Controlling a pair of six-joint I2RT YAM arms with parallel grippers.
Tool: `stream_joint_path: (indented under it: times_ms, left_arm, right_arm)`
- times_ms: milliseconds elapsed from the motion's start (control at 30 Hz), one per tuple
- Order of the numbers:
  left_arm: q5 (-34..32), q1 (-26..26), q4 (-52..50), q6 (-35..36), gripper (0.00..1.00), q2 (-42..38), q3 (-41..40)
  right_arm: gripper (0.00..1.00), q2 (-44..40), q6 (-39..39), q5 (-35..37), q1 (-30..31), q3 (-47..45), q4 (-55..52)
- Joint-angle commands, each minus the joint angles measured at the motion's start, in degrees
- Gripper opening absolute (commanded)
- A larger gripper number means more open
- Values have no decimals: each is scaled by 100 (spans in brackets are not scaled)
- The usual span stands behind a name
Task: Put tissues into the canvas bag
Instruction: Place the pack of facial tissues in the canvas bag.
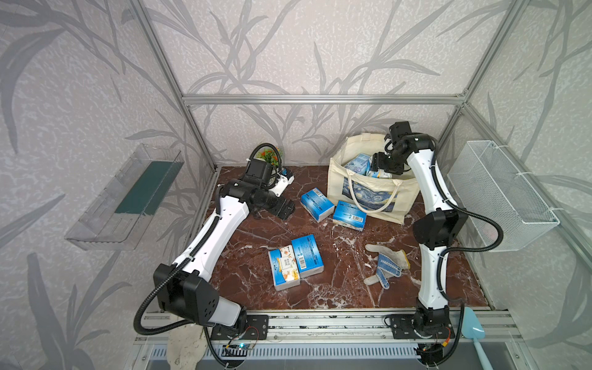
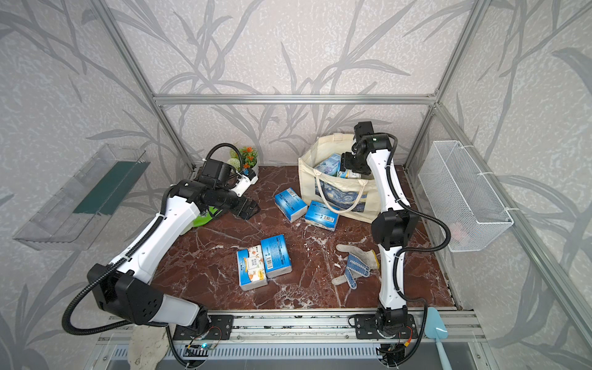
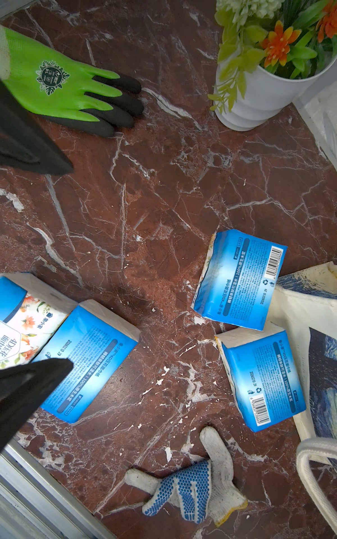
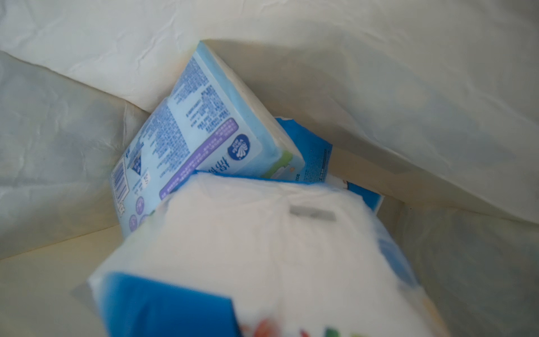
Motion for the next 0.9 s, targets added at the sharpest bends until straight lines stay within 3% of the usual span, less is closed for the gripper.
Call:
stream_joint_path:
  times_ms: [0, 100, 433, 567, 867]
  left_arm:
    - [78, 23, -88, 57, 95, -1, 33]
    - [71, 23, -88, 65, 95, -5, 32]
    - [63, 21, -85, 83, 95, -9, 12]
    - [30, 18, -82, 93, 98, -34, 2]
    - [100, 22, -63, 153, 99, -80, -16]
  right_arm:
    - [75, 51, -27, 508, 12, 128, -481]
    - [76, -90, -46, 1232, 12, 88, -601]
    - [85, -329, -64, 2059, 3, 331, -830]
    - [99, -333, -91, 1979, 3, 568, -945]
    - [99, -469, -151, 1434, 3, 627, -829]
